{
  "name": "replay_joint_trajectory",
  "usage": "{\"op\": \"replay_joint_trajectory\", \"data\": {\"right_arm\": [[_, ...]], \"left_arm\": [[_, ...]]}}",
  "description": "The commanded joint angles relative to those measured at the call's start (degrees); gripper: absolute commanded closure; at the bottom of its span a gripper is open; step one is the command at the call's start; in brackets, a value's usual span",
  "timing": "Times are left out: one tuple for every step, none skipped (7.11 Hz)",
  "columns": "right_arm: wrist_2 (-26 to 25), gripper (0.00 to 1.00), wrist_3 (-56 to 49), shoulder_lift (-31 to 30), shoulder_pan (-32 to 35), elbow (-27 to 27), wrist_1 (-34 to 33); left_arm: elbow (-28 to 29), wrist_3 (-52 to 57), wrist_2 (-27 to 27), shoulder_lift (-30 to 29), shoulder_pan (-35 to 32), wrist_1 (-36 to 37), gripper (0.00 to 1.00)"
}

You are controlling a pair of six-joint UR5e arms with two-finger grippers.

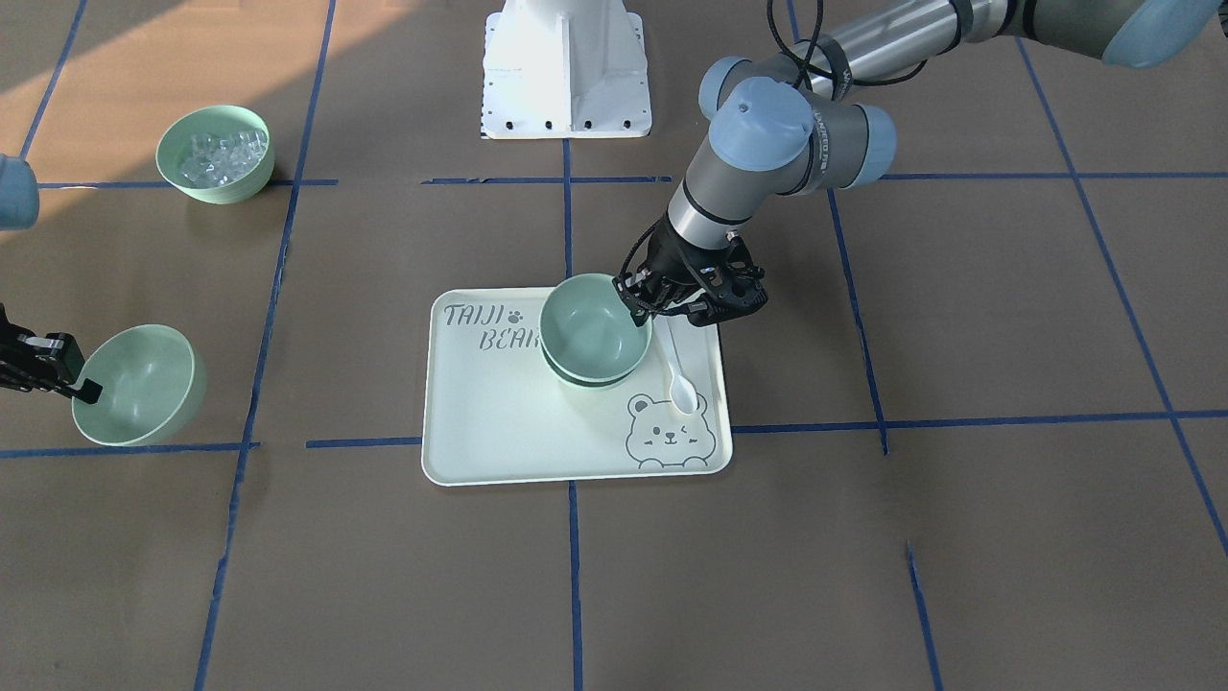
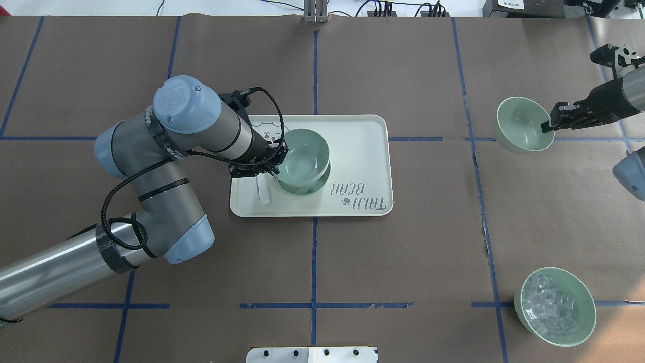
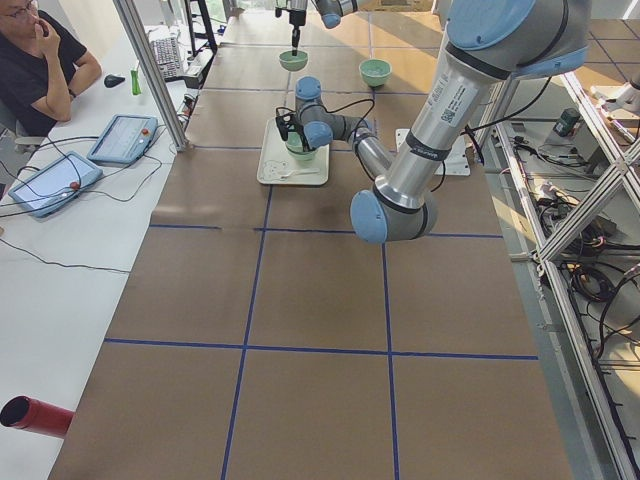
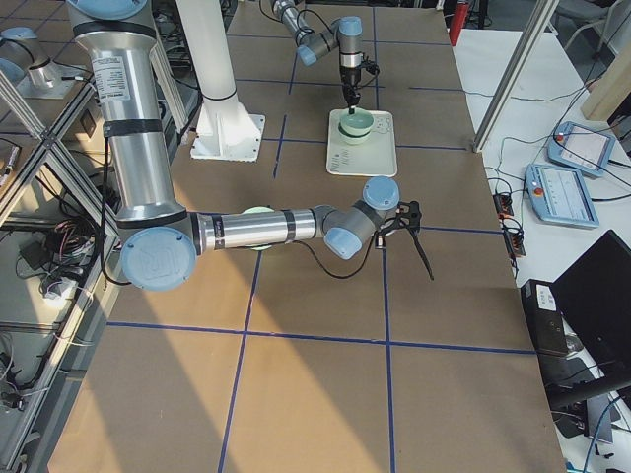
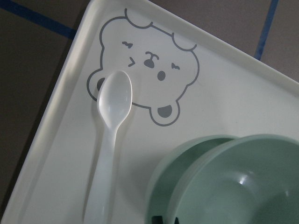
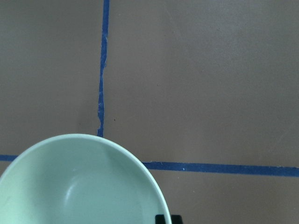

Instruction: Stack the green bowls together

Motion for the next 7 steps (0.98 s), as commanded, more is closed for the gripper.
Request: {"op": "replay_joint_trajectory", "data": {"right_arm": [[0.00,1.00,0.00,0.06,-0.03,0.00,0.03],[0.00,1.00,0.00,0.06,0.06,0.09,0.03],[0.00,1.00,0.00,0.23,-0.03,0.61,-0.14],[0.00,1.00,1.91,1.19,-0.03,1.31,-0.23],[0.09,1.00,6.89,3.72,-0.12,1.49,-0.23],[0.00,1.00,11.90,6.19,-2.12,2.63,-0.23],[-0.35,1.00,14.91,8.47,-4.14,3.16,-0.32]], "left_arm": [[0.84,-0.01,0.00,0.01,-0.01,-3.09,0.00],[0.76,0.34,0.00,0.19,-0.18,-3.11,0.00],[0.58,0.61,-0.35,0.19,-1.66,-2.85,0.00],[0.06,0.78,-0.79,0.45,-3.07,-1.80,0.00],[-1.17,1.92,-2.01,0.63,-3.95,1.00,0.00],[-5.01,7.41,-2.54,1.15,-5.70,7.46,0.00],[-9.31,10.94,-2.63,3.07,-6.85,11.79,0.00]]}}
